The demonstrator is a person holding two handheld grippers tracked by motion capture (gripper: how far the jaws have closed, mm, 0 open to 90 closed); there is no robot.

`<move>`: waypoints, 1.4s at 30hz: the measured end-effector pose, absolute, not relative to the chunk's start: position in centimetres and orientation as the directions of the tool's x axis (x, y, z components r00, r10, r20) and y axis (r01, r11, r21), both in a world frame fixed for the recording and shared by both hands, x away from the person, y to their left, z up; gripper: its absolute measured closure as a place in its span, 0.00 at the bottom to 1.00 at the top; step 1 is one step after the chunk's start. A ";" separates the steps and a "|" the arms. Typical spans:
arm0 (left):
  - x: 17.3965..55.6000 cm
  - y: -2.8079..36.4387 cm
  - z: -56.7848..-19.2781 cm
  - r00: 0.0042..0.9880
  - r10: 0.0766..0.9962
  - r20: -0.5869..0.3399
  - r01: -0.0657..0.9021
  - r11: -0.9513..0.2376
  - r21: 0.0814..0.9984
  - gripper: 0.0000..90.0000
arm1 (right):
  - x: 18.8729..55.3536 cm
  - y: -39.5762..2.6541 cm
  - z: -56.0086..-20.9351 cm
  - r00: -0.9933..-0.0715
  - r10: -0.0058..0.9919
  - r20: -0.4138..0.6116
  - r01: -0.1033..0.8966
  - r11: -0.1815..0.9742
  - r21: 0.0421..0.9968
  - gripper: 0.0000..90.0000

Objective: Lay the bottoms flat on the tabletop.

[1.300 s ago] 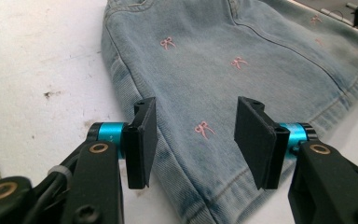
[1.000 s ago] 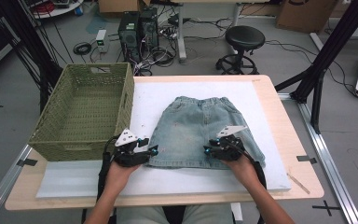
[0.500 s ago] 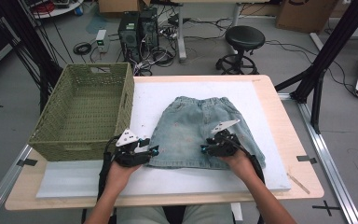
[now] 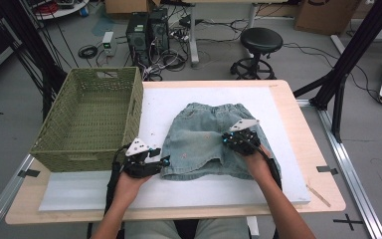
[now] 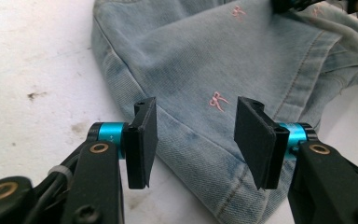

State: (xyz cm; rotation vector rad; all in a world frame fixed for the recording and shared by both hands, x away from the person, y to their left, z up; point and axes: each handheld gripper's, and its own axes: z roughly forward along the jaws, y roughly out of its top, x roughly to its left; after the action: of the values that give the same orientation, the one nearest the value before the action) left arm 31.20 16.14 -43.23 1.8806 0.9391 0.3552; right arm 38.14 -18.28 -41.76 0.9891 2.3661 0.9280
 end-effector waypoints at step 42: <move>30.6 17.2 -43.6 0.605 0.792 -0.081 0.458 -0.264 0.849 0.89 | 29.9 -19.2 -42.9 -0.841 0.541 0.004 0.359 0.553 0.752 0.90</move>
State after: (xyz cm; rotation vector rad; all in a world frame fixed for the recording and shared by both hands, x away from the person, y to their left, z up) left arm 30.65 17.17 -43.55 1.9096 0.9980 0.4552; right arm 29.93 -19.24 -42.88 0.7543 2.5610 1.1624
